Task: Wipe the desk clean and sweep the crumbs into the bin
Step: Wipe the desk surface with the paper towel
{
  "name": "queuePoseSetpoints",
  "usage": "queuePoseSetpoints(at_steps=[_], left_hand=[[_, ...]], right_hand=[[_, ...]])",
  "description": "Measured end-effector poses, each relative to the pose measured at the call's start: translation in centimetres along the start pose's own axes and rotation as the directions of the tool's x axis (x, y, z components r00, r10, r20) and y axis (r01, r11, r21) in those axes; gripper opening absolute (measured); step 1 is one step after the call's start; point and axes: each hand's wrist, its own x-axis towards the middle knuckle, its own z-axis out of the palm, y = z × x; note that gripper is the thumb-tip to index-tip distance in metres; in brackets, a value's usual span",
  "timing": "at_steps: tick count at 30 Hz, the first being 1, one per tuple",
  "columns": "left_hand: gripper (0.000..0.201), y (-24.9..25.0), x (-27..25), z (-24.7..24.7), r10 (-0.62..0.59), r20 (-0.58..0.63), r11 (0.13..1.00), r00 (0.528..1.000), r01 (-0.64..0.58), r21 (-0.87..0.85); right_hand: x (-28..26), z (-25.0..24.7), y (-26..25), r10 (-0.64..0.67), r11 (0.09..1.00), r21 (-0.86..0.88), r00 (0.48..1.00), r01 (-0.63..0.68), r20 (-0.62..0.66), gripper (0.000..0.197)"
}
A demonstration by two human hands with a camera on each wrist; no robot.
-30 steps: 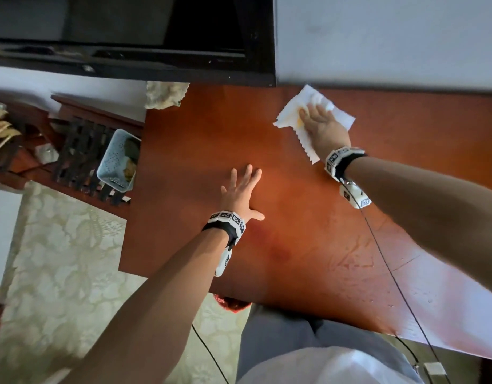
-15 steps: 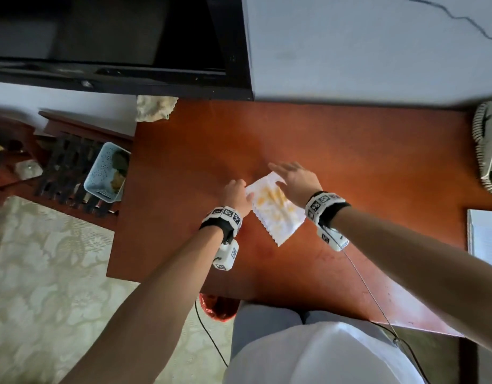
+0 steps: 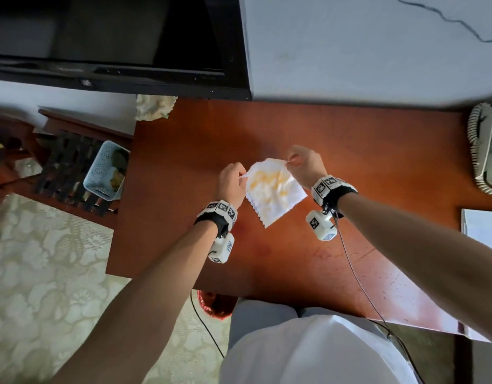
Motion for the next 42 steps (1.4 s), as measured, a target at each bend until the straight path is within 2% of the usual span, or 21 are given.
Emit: queuePoseSetpoints(at_steps=[3, 6, 8, 10, 12, 13, 15, 17, 19, 22, 24, 27, 28, 30, 33, 36, 40, 42], left_hand=[[0.021, 0.8, -1.9, -0.6, 0.179, 0.012, 0.984, 0.984, -0.179, 0.016], [0.024, 1.3, -5.1, 0.5, 0.313, 0.154, 0.937, 0.937, -0.332, 0.113], [0.017, 1.4, -7.0, 1.6, 0.342, 0.293, 0.893, 0.893, -0.406, 0.195], [0.007, 1.6, -8.4, 2.5, 0.305, 0.436, 0.875, 0.847, -0.430, 0.223], [0.018, 1.8, -9.2, 3.2, 0.233, 0.531, 0.890, 0.814, -0.399, 0.221], [0.023, 2.0, -9.4, 3.4, 0.207, 0.556, 0.896, 0.805, -0.384, 0.222], [0.026, 2.1, -9.6, 3.5, 0.193, 0.559, 0.902, 0.806, -0.369, 0.222], [0.026, 1.9, -9.6, 3.0, 0.191, 0.519, 0.929, 0.833, -0.325, 0.179], [0.023, 1.0, -9.5, 2.0, 0.179, 0.436, 0.945, 0.882, -0.278, 0.174], [0.023, -0.8, -8.3, 0.4, 0.099, 0.326, 0.948, 0.940, -0.189, 0.257], [0.044, -1.9, -7.2, -0.2, -0.021, 0.321, 0.939, 0.947, -0.092, 0.333], [0.111, -3.2, -4.8, -1.1, -0.258, 0.375, 0.898, 0.891, 0.078, 0.434], [0.129, -3.5, -3.8, -1.3, -0.304, 0.394, 0.886, 0.867, 0.106, 0.451], [0.148, -4.1, -2.0, -1.3, -0.341, 0.439, 0.878, 0.832, 0.115, 0.464], [0.156, -4.9, -0.9, -0.9, -0.344, 0.489, 0.884, 0.801, 0.100, 0.457], [0.158, -5.5, -1.0, -0.5, -0.330, 0.485, 0.891, 0.810, 0.098, 0.442], [0.159, -5.9, -0.9, -0.6, -0.320, 0.488, 0.898, 0.812, 0.096, 0.429], [0.158, -5.7, -0.9, -0.9, -0.317, 0.489, 0.899, 0.813, 0.093, 0.427]], right_hand=[[-1.7, -1.9, 0.6, -0.194, 0.974, -0.106, 0.980, 0.198, 0.046, 0.016], [-4.0, -3.4, 2.0, -0.343, 0.866, -0.294, 0.908, 0.405, 0.240, 0.011], [-5.4, -4.0, 3.3, -0.335, 0.794, -0.397, 0.877, 0.460, 0.346, 0.014], [-6.5, -4.1, 4.0, -0.203, 0.751, -0.504, 0.876, 0.426, 0.437, 0.035], [-7.9, -3.3, 3.8, -0.041, 0.720, -0.605, 0.891, 0.340, 0.452, 0.057], [-8.6, -2.6, 3.5, -0.015, 0.705, -0.638, 0.905, 0.311, 0.425, 0.060], [-10.0, -0.6, 2.5, -0.040, 0.701, -0.653, 0.931, 0.285, 0.363, 0.053], [-11.0, 1.7, 1.6, -0.024, 0.752, -0.615, 0.943, 0.236, 0.332, 0.049], [-11.4, 4.1, 1.3, 0.052, 0.793, -0.586, 0.941, 0.165, 0.335, 0.062], [-10.9, 7.4, 1.7, 0.125, 0.818, -0.571, 0.947, 0.071, 0.297, 0.077], [-10.0, 8.8, 2.2, 0.124, 0.801, -0.595, 0.953, 0.068, 0.275, 0.075], [-7.0, 9.1, 3.2, 0.030, 0.768, -0.617, 0.952, 0.173, 0.303, 0.066], [-5.7, 8.8, 3.5, -0.013, 0.745, -0.628, 0.947, 0.224, 0.322, 0.064], [-2.1, 7.5, 3.9, -0.065, 0.691, -0.654, 0.927, 0.310, 0.371, 0.061], [4.8, 5.8, 4.0, -0.079, 0.654, -0.691, 0.937, 0.306, 0.340, 0.059], [9.9, 4.6, 2.5, -0.038, 0.658, -0.719, 0.964, 0.222, 0.262, 0.061], [10.0, 5.1, 0.0, -0.032, 0.662, -0.725, 0.973, 0.191, 0.228, 0.065], [7.7, 6.0, -0.1, -0.066, 0.698, -0.669, 0.953, 0.255, 0.295, 0.064]])
